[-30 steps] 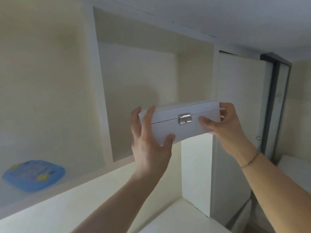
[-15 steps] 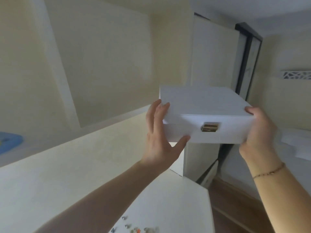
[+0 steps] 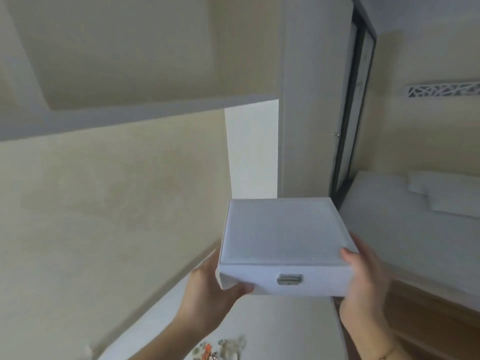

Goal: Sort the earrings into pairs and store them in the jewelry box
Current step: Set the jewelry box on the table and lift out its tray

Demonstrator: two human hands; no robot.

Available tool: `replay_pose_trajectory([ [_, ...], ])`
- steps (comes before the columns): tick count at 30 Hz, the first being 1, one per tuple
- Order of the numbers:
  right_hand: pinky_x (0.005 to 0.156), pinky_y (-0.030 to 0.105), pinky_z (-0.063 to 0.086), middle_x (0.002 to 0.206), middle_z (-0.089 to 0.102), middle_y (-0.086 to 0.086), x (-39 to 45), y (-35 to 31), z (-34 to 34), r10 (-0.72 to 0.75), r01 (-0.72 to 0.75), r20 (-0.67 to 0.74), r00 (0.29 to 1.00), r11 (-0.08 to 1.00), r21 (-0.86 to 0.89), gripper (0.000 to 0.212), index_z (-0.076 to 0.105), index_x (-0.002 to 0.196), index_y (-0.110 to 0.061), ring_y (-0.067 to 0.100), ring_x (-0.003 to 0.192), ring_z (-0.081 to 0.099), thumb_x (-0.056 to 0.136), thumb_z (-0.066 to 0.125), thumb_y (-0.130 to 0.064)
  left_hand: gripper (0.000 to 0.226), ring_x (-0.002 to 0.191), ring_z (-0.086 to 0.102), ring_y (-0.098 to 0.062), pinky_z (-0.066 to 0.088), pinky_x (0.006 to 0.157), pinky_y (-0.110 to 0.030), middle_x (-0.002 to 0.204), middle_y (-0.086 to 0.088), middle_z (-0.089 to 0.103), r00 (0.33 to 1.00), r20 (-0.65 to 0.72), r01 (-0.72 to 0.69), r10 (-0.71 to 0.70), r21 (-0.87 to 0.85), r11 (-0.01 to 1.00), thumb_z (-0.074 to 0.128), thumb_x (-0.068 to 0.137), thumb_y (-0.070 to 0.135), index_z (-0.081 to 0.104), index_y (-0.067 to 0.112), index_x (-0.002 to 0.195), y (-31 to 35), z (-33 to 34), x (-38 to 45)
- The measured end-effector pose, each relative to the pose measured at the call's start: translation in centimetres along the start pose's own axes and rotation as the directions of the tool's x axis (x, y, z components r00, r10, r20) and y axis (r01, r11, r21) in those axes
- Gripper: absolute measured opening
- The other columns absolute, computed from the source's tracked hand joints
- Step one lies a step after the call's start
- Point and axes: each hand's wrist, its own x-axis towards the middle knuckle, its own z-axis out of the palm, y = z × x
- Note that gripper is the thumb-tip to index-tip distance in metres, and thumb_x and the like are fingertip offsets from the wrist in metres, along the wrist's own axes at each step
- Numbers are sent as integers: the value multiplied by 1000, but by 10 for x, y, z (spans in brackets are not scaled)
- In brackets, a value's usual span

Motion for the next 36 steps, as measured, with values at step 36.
replay_pose_trajectory([
  [36, 75, 5, 34, 121, 53, -6, -48, 213, -43, -389, 368, 76, 918, 765, -529, 55, 51, 127, -19, 11, 109, 48, 86, 54, -55, 82, 110, 58, -18, 48, 94, -40, 119, 12, 64, 982, 147, 79, -115, 228, 970, 68, 71, 65, 36, 37, 141, -206, 70, -15],
])
